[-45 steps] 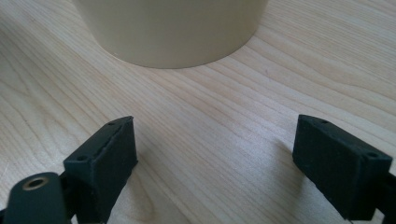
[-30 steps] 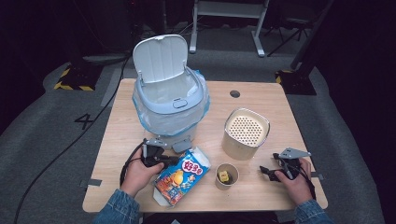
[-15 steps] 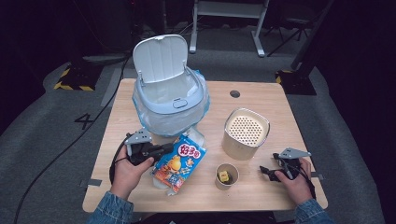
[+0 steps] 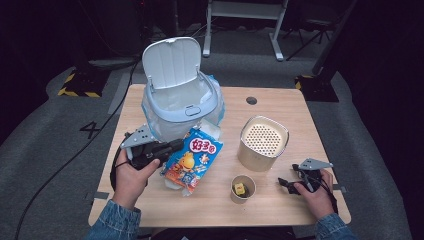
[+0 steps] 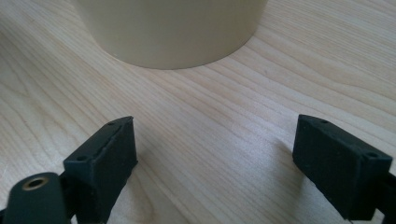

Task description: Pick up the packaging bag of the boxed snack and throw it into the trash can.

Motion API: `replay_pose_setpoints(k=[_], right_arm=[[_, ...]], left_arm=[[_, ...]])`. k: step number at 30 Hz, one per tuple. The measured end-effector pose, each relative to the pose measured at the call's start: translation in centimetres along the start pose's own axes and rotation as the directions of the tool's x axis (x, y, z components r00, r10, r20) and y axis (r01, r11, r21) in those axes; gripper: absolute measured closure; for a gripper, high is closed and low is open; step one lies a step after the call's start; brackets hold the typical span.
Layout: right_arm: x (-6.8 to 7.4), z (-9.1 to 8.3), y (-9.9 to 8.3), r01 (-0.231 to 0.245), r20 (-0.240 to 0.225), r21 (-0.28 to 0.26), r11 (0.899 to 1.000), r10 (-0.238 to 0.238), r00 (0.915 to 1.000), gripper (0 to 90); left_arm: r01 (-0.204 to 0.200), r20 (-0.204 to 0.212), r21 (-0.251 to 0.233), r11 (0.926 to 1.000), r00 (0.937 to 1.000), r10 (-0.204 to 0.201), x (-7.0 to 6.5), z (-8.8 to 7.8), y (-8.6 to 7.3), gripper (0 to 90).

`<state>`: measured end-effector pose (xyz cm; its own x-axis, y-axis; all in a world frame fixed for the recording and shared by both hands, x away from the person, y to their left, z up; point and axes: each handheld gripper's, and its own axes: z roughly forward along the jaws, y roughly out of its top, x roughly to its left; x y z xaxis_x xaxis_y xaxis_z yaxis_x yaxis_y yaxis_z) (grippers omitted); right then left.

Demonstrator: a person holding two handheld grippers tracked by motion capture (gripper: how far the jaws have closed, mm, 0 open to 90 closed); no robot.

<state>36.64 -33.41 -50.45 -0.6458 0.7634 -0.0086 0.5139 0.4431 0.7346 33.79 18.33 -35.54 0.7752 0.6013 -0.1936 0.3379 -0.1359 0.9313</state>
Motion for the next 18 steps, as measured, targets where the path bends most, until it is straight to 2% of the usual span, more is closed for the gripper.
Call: replay_pose_setpoints(k=[6, 18], right_arm=[[0.0, 0.1, 0.0, -0.001, 0.004, -0.001, 1.000, 0.001, 1.0000, 13.8], [0.0, 0.1, 0.0, -0.002, 0.004, -0.001, 1.000, 0.002, 1.0000, 13.8]], left_arm=[[-0.005, 0.006, -0.033, 0.9994, 1.0000, 0.005, 0.2, -0.2, 1.3, 87.4], [-0.064, 0.019, -0.067, 0.9957, 0.9977, 0.066, 0.0, -0.8, 5.2, 87.4]])
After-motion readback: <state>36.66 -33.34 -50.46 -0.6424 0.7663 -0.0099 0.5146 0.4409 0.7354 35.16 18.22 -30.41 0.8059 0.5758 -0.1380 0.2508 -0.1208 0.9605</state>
